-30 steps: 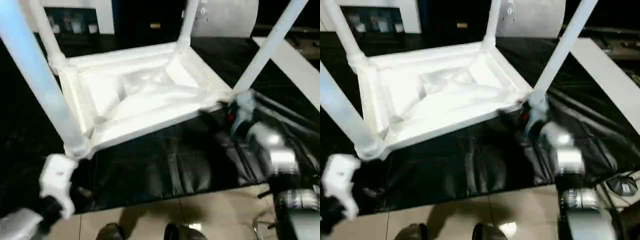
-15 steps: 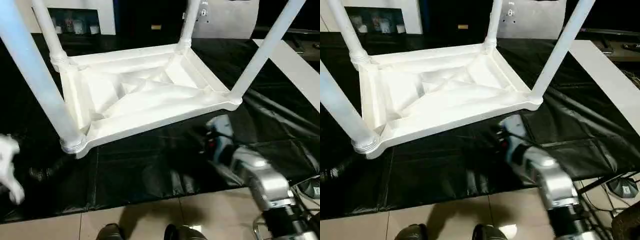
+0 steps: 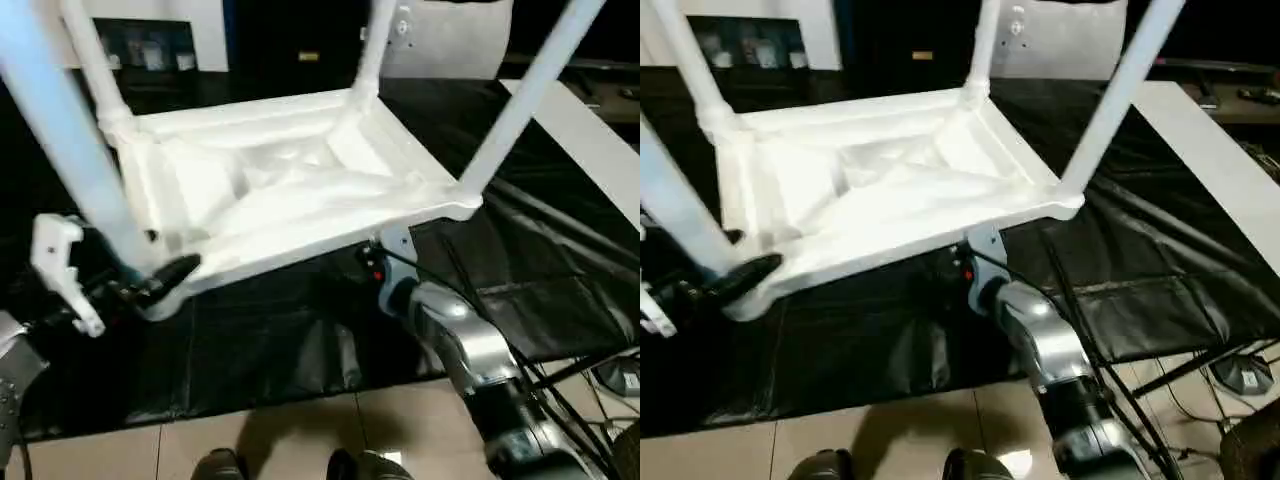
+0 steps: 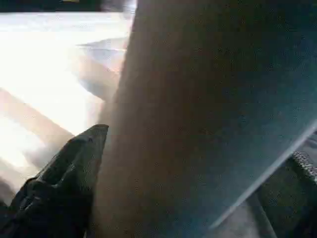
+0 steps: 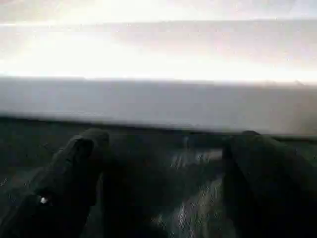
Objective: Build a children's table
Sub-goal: Rotate table base
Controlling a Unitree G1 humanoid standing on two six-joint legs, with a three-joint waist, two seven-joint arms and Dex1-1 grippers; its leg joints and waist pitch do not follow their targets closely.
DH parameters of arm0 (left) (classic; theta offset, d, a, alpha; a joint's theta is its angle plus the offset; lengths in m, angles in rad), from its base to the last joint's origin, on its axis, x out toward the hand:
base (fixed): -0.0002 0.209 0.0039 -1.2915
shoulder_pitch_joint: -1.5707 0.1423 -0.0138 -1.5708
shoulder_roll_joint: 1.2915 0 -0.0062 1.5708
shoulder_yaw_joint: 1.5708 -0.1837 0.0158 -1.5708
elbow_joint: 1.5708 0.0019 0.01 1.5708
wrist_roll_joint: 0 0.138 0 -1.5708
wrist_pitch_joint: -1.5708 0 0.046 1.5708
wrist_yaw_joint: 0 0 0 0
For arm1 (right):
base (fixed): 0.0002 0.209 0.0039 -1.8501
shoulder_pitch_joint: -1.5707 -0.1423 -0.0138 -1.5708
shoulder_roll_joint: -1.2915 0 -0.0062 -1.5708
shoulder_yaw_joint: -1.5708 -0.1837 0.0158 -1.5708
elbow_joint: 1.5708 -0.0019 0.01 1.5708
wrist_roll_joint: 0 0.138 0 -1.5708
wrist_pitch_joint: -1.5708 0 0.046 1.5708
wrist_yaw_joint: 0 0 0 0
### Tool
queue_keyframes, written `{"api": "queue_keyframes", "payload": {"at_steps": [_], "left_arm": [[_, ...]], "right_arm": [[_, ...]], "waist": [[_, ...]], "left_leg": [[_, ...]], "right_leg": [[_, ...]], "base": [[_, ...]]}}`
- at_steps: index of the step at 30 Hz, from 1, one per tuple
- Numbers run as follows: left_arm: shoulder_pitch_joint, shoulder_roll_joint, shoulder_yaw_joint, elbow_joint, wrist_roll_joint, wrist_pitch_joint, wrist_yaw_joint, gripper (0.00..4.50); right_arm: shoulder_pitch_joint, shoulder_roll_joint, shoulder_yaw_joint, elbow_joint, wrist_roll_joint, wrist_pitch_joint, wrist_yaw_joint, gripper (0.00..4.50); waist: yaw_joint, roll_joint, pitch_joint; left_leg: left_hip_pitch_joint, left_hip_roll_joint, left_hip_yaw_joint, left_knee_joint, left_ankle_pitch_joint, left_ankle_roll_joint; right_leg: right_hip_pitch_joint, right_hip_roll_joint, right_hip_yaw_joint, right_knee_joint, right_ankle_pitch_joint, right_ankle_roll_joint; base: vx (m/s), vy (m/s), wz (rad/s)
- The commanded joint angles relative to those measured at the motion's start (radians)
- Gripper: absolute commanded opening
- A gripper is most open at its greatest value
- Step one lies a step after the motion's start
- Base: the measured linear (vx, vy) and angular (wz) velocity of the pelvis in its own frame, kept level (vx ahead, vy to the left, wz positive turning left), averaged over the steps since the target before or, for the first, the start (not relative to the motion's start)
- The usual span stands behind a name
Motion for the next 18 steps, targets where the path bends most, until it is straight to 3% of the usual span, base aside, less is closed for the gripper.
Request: {"api": "queue_keyframes", "payload": {"at_steps": [1, 3, 6, 7, 9, 11, 13, 16, 18], "left_arm": [[0.019, 0.001, -0.090, -0.076, -0.047, 0.050, -0.054, 4.43], [0.035, -0.003, -0.139, -0.136, -0.074, 0.083, -0.069, 4.43], [0.053, -0.001, -0.197, -0.198, -0.092, 0.108, -0.080, 4.43], [0.059, -0.005, -0.232, -0.231, -0.102, 0.120, -0.083, 4.43], [0.063, -0.011, -0.263, -0.257, -0.111, 0.129, -0.084, 4.43], [0.060, -0.029, -0.307, -0.286, -0.117, 0.138, -0.078, 4.43], [0.035, -0.078, -0.367, -0.299, -0.094, 0.130, -0.049, 4.43], [0.019, -0.103, -0.392, -0.296, -0.079, 0.125, -0.031, 4.43], [-0.019, -0.153, -0.439, -0.273, -0.040, 0.105, 0.001, 4.43]], "right_arm": [[-0.032, 0.008, -0.027, 0.084, -0.022, -0.024, -0.033, 4.50], [-0.057, 0.016, -0.035, 0.119, -0.021, -0.039, -0.041, 4.50], [-0.076, 0.021, -0.030, 0.139, -0.025, -0.050, -0.034, 4.50], [-0.087, 0.027, -0.027, 0.148, -0.026, -0.057, -0.028, 4.50], [-0.098, 0.032, -0.024, 0.158, -0.027, -0.066, -0.020, 4.50], [-0.112, 0.040, -0.018, 0.171, -0.030, -0.076, -0.015, 4.50], [-0.134, 0.053, -0.010, 0.198, -0.041, -0.094, -0.009, 4.50], [-0.143, 0.060, -0.010, 0.215, -0.047, -0.106, -0.008, 4.50], [-0.152, 0.067, -0.012, 0.230, -0.055, -0.118, -0.006, 4.50]], "waist": [[-0.001, 0.040, -0.084], [-0.001, 0.034, -0.078], [0.000, 0.036, -0.071], [-0.002, 0.027, -0.077], [-0.007, 0.027, -0.077], [-0.014, 0.021, -0.082], [-0.017, 0.022, -0.083], [-0.016, 0.021, -0.088], [-0.016, 0.022, -0.087]], "left_leg": [[0.028, 0.040, -0.008, -0.079, -0.188, -0.046], [0.031, 0.040, -0.009, -0.084, -0.247, -0.060], [0.035, 0.042, -0.013, -0.087, -0.315, -0.072], [0.035, 0.040, -0.014, -0.086, -0.320, -0.073], [0.027, 0.039, -0.015, -0.086, -0.293, -0.069], [0.022, 0.038, -0.013, -0.080, -0.259, -0.061], [0.022, 0.038, -0.011, -0.077, -0.241, -0.057], [0.018, 0.036, -0.010, -0.073, -0.213, -0.053], [0.021, 0.038, -0.008, -0.072, -0.212, -0.050]], "right_leg": [[0.049, -0.077, 0.060, -0.050, -0.111, -0.213], [0.047, -0.077, 0.059, -0.059, -0.199, -0.197], [0.043, -0.080, 0.061, -0.071, -0.302, -0.172], [0.046, -0.081, 0.062, -0.073, -0.336, -0.157], [0.049, -0.080, 0.062, -0.072, -0.320, -0.152], [0.053, -0.080, 0.063, -0.070, -0.310, -0.150], [0.051, -0.079, 0.064, -0.069, -0.298, -0.154], [0.055, -0.076, 0.063, -0.064, -0.266, -0.159], [0.050, -0.075, 0.063, -0.066, -0.260, -0.159]], "base": [[0.000, 0.000, 0.00], [0.000, 0.000, 0.00], [0.000, 0.000, 0.00], [0.000, 0.000, 0.00], [0.000, 0.000, 0.00], [0.000, 0.000, 0.00], [0.000, 0.000, 0.00], [0.000, 0.000, 0.00], [0.000, 0.000, 0.00]]}}
